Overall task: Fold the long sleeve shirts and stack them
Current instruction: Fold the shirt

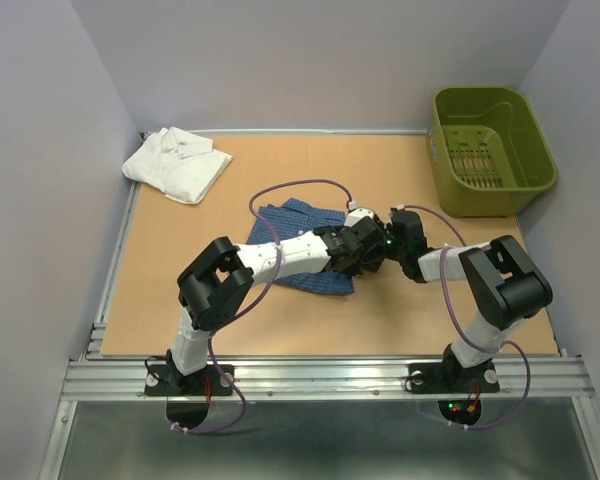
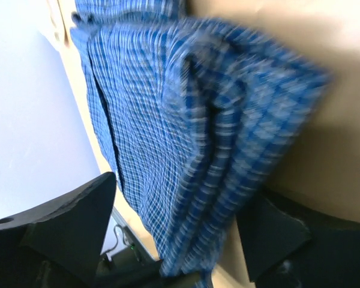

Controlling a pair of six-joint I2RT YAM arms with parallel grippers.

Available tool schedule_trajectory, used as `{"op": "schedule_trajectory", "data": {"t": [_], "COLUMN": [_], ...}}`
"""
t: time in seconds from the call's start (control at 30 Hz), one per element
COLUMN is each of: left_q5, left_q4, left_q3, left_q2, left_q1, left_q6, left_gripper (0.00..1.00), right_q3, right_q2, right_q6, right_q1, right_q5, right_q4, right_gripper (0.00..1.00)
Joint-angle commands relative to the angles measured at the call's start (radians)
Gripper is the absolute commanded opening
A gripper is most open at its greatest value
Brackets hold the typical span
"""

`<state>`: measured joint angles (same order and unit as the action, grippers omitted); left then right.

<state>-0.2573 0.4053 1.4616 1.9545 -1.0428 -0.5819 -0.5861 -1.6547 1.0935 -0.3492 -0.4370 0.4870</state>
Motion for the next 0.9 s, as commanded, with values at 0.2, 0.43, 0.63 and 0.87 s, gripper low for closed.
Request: {"op": "schedule_trajectory", "data": {"t": [0.2, 0.43, 0.63, 0.87], "left_q5": [0.003, -0.002, -0.011, -0.025], "left_q4": [-0.083, -0.086, -0.042, -0.039], "left_q3": [0.017, -0.021, -0.079, -0.257], "left_q2": [-0.051, -0.118, -0.233, -0.442], "left_q1": [-0.006, -0.006, 0.018, 0.124], "left_q6": [-0.019, -0.044, -0.072, -0.029], "left_gripper": [0.06, 0.15, 0.34, 0.68], "right_q3": [-0.075, -0.044, -0.031, -0.092], "right_q2": [-0.102, -0.106, -0.086, -0.076], "right_q6": [0.005, -0.03, -0.127, -0.343], "right_q1": [-0.096, -0.096, -0.086, -0.007], "right_q5": [0.003, 0.024, 0.008, -0.094], "right_q4": [0.033, 0.033, -0.02, -0.264], "right_gripper": [0.66, 0.13, 0.01, 0.01]}}
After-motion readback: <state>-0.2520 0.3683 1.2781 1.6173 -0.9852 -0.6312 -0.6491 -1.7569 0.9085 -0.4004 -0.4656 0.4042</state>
